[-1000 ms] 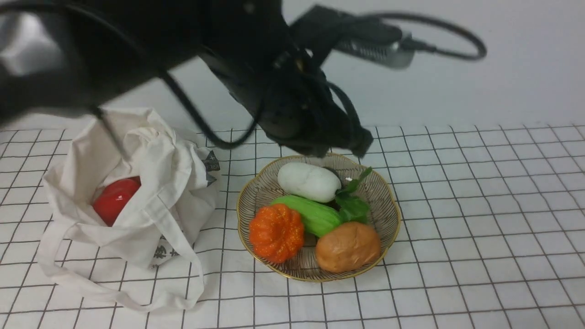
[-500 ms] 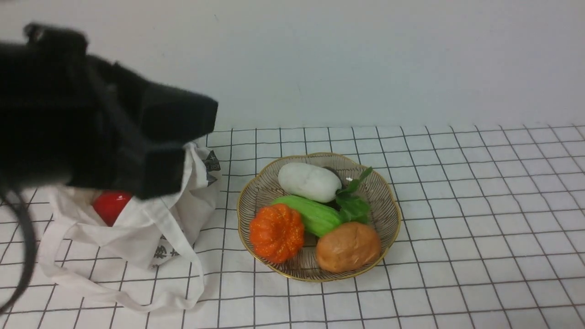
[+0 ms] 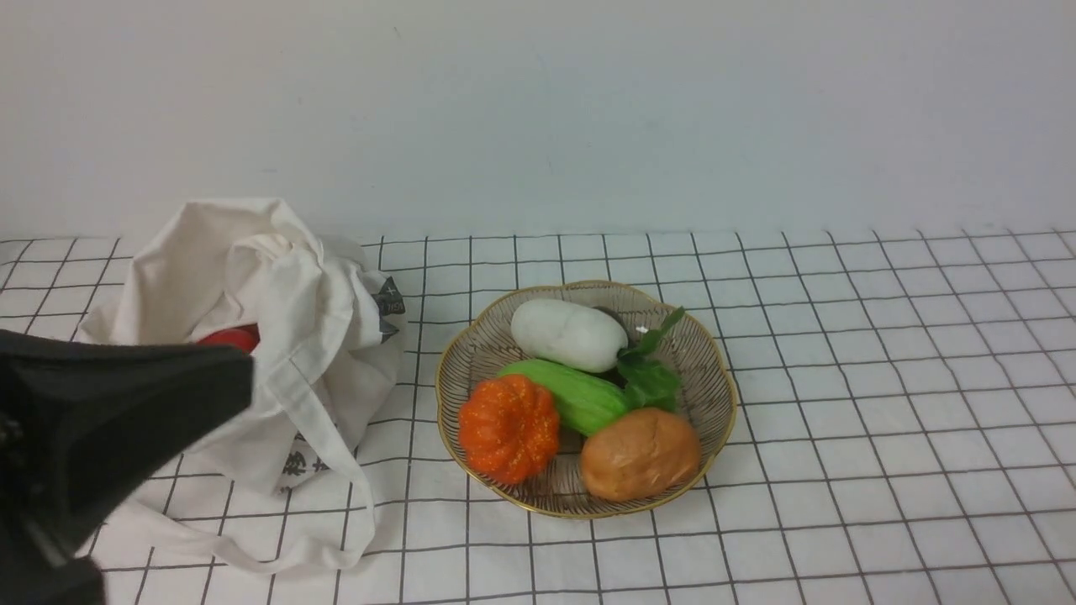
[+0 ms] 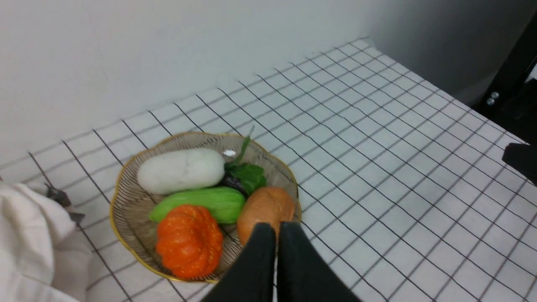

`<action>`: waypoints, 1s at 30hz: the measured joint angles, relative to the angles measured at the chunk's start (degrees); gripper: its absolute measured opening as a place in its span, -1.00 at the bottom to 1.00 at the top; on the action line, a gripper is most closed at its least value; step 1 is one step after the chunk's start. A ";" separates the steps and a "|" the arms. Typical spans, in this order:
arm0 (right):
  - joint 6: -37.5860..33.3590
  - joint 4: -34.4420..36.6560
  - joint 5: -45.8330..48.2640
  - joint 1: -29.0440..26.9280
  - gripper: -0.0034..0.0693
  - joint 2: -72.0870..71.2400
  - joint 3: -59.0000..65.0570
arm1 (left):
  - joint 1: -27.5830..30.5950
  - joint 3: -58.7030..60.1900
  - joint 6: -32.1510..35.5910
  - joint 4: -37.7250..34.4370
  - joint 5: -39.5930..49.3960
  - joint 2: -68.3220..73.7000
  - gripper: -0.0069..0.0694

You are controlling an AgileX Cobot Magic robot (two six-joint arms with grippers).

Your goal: Take vegetables from bag on white checkered tablecloth place on plate.

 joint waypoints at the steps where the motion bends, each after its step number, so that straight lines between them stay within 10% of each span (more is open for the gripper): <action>1: 0.00 0.00 0.00 0.00 -0.95 0.00 0.00 | 0.00 0.00 -0.25 1.19 0.00 -1.14 -0.84; 9: 0.00 0.00 0.00 0.00 -0.95 0.00 0.00 | 1.91 9.16 -5.53 11.74 -1.17 -11.11 -0.84; 23: 0.00 0.00 0.00 0.00 -0.95 0.00 0.00 | 33.68 44.26 -3.15 9.36 -13.61 -33.50 -0.84; 30: 0.00 0.00 0.00 0.00 -0.95 0.00 0.00 | 38.06 48.45 0.94 5.97 -13.52 -34.36 -0.84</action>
